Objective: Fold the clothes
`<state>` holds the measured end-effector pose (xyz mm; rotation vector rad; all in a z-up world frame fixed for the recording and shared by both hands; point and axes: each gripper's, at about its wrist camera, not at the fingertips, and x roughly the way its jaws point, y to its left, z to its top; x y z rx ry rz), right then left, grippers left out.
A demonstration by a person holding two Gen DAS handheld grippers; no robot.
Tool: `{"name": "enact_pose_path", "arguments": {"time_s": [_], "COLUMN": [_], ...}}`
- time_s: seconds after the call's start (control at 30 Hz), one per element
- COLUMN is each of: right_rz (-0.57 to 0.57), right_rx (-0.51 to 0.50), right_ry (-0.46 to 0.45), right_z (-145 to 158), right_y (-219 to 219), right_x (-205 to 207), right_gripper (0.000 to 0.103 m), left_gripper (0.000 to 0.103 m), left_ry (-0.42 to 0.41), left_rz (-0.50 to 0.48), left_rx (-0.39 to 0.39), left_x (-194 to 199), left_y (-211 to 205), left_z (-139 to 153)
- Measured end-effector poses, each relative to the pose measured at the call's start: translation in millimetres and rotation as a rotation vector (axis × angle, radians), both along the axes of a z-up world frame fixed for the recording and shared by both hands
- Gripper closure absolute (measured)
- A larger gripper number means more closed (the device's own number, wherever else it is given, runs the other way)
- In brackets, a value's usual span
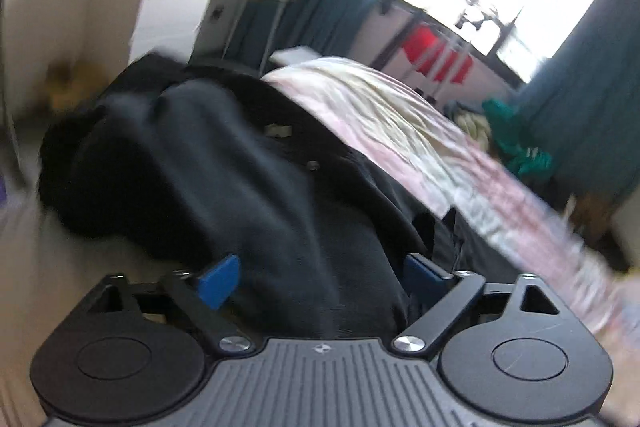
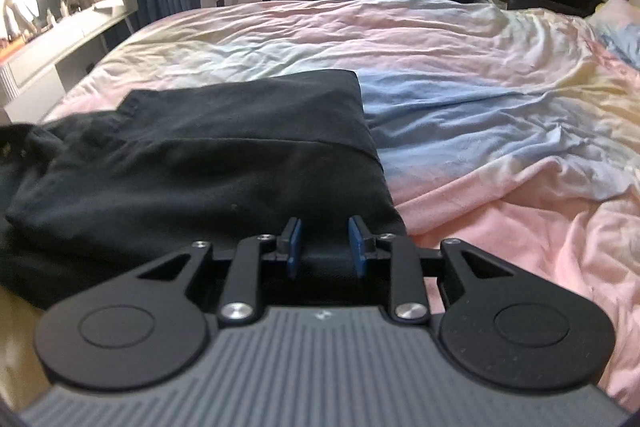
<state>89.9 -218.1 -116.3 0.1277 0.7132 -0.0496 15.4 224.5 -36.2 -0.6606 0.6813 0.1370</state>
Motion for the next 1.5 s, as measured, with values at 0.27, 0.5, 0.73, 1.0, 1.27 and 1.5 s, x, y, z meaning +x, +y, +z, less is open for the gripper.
{"name": "enact_pose_path", "arguments": {"time_s": [0.27,0.5,0.73,1.0,1.27,1.5], "right_rz": [-0.001,0.079,0.270,0.301,0.295,0.175], "right_rx": [0.022,-0.059,-0.061,-0.058,0.018,0.225], "right_ry": [-0.026,-0.157,-0.158,-0.027,-0.034,-0.030], "right_z": [5.2,16.0,6.5,-23.1,-15.0,10.5], "right_y": [0.6,27.6,68.9,71.2,59.9,10.4], "right_x": [-2.9,-11.5,3.5,34.6,29.1,23.8], "right_gripper": [0.072,0.072,0.075,0.076,0.076,0.075], "left_gripper": [0.003,0.016,0.061,0.080,0.083,0.083], "left_ry": [0.125,0.040,-0.022,-0.106,-0.266,-0.503], "left_rz": [0.276,0.448,0.447,0.367,0.267,0.128], "left_rx": [-0.557,-0.553,-0.433,-0.081,0.333,0.568], "left_x": [-2.3,26.8,29.2,46.1,68.2,69.4], "left_y": [105.4,159.5,174.7,126.1,6.8,-153.1], "left_z": [-60.0,-68.3,-66.2,-10.8,88.6,156.6]}}
